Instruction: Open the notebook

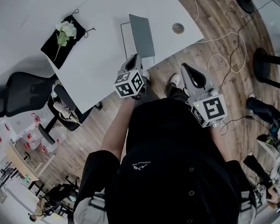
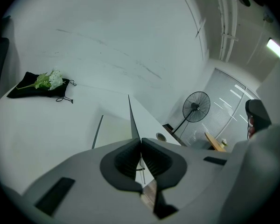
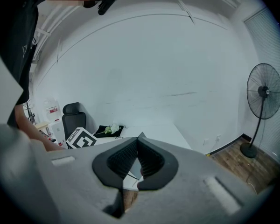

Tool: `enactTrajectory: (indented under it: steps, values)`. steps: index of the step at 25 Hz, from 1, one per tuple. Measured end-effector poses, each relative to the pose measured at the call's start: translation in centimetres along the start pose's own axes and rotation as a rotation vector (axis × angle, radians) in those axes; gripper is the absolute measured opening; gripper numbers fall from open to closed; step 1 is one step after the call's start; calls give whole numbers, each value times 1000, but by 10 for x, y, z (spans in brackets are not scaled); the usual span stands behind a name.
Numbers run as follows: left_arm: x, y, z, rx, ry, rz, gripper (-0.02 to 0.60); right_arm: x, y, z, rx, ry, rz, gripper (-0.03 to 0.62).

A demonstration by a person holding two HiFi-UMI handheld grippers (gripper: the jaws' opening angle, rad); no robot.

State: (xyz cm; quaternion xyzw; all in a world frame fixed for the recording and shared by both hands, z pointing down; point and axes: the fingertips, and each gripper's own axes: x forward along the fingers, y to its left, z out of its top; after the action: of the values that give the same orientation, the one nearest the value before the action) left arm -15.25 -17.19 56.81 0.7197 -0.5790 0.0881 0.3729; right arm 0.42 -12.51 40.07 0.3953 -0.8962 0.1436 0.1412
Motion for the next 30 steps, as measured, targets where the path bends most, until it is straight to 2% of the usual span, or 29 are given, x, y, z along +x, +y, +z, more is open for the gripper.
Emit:
enactTrajectory:
  steps: [15,30]
  values:
    - [4,-32,3,22,-12,-102,11,-17,-9,-12,40,-5,-81,5]
    - [18,-70,3,89,31,-217,11,-33,-20,-22,98,-2,-182,5]
